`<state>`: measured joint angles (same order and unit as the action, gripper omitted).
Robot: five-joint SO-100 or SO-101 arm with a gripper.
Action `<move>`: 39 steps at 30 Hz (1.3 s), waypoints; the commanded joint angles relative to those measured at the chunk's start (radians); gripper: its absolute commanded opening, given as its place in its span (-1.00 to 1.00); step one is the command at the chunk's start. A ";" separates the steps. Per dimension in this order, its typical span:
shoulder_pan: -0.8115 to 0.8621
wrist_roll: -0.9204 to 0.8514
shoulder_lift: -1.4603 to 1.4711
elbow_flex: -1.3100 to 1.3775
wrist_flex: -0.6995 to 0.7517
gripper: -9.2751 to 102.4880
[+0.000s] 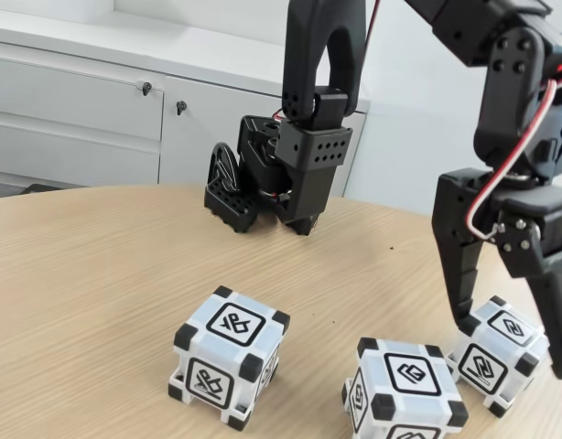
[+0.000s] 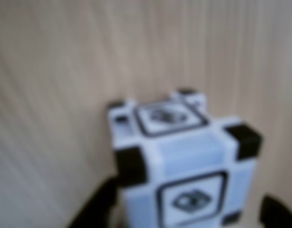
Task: Stack cubes from left to right.
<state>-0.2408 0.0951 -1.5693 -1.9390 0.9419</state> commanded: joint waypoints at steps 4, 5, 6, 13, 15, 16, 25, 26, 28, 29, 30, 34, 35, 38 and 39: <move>-0.002 -0.029 0.035 0.044 -0.009 -0.28; -0.002 -0.031 0.035 0.044 -0.009 -0.28; -0.002 -0.032 0.035 0.044 -0.009 -0.28; -0.002 -0.025 0.035 0.044 -0.009 -0.51; -0.002 -0.023 0.035 0.044 -0.009 -0.54; -0.002 -0.021 0.035 0.044 -0.009 -0.56; 0.005 0.028 0.035 0.044 -0.009 -0.78; 0.006 0.032 0.032 0.044 -0.009 -0.80; 0.008 0.043 0.023 0.044 -0.009 -0.82; 0.008 0.048 0.018 0.044 -0.009 -0.82; 0.008 0.054 0.018 0.044 -0.009 -0.81; 0.006 0.069 0.014 0.044 -0.009 -0.79; 0.008 0.077 0.014 0.044 -0.009 -0.78; 0.011 0.086 -0.005 0.044 -0.009 -0.76; 0.011 0.089 -0.021 0.044 -0.009 -0.76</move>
<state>-0.2393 0.1687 -1.5570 -1.9205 0.9449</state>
